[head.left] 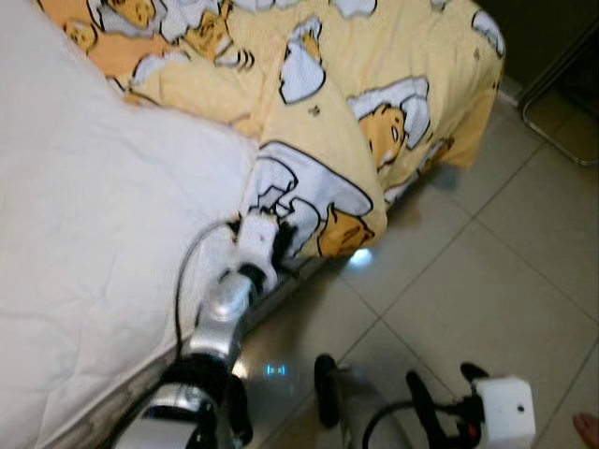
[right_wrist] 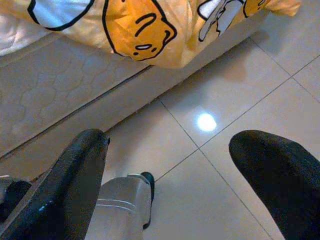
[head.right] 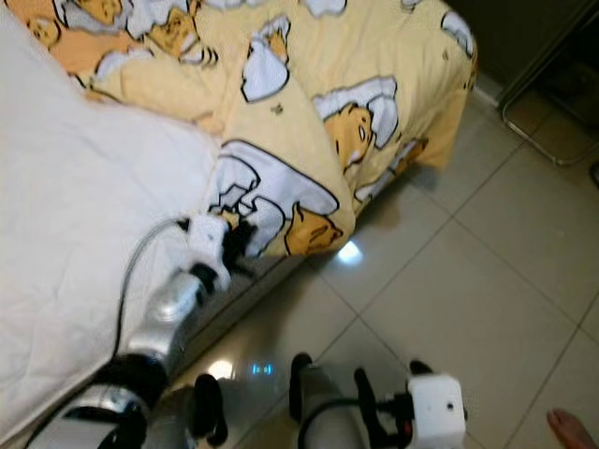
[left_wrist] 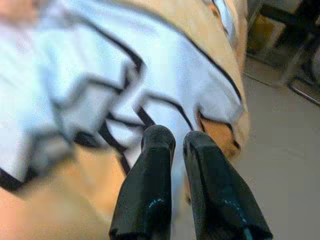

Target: Clean up the room

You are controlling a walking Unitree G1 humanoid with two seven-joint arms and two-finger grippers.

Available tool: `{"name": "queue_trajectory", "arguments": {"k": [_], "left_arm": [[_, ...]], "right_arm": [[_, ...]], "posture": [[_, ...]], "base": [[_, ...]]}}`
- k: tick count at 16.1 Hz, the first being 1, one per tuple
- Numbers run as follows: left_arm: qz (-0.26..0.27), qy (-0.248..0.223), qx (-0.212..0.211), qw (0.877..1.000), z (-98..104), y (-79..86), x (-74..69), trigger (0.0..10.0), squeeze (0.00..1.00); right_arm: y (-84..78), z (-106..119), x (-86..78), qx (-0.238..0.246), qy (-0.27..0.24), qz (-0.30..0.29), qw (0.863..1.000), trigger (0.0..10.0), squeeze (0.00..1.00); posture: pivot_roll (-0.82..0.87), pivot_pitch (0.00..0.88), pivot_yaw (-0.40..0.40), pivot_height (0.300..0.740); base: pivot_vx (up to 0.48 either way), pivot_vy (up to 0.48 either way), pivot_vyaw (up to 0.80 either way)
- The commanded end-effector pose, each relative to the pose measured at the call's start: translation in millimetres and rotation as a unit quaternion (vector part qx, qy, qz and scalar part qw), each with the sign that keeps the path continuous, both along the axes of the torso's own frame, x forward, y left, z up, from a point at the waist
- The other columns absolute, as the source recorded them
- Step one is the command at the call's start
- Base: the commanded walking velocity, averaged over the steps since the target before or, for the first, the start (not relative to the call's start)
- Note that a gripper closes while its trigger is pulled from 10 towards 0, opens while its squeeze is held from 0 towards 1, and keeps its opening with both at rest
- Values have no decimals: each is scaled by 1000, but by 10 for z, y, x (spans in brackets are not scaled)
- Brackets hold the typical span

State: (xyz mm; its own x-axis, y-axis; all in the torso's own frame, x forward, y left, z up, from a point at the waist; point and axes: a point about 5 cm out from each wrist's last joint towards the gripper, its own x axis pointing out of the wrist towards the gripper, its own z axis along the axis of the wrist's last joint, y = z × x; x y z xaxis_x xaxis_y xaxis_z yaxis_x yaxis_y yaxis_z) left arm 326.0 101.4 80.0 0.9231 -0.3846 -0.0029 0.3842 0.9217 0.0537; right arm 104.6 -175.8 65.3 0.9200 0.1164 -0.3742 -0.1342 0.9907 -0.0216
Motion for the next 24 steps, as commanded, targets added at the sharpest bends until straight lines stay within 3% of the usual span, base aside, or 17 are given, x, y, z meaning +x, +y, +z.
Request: {"name": "queue_trajectory", "arguments": {"k": [1,2,4,7,8,10,18,22,23,24], "left_arm": [[41,-5,17,999,-6,105,-2,10000,1000],[53,-12,24,998,18,143,15,10000,1000],[79,-16,82,993,66,224,133,10000,1000],[82,38,126,988,-41,179,220,10000,1000],[85,65,121,987,-90,170,227,10000,1000],[97,121,40,987,-137,158,240,10000,1000],[172,72,45,981,87,522,379,10000,1000],[164,95,52,981,13,539,353,10000,1000],[140,141,28,980,-110,464,302,10000,0],[125,183,-9,975,-217,387,247,10000,0]], "right_arm": [[1,-40,-37,8,13,1,1000,10000,412],[3,-43,-31,8,14,1,1000,10000,416],[-7,-27,31,8,5,2,1000,10000,416],[9,18,77,9,-5,9,1000,10000,424],[8,26,82,8,-6,10,1000,10000,424],[-14,41,56,4,-5,5,1000,10000,424],[-6,3,-23,8,13,2,1000,10000,431],[-10,-12,-46,6,19,5,1000,10000,435],[1,-17,-54,8,21,7,1000,10000,431],[14,-19,-60,10,23,10,1000,10000,431]], "posture": [[-251,307,-53,736],[-251,307,-53,736],[-250,310,-63,736],[-261,314,-68,736],[-268,317,-67,736],[-288,323,-64,736],[-282,333,-73,736],[-281,334,-76,736],[-279,335,-78,736],[-281,335,-78,736]], "base": [[0,0,0],[0,0,0],[0,0,0],[0,0,0],[0,0,0],[0,0,0],[0,0,0],[0,0,0],[0,0,0],[0,0,0]]}}
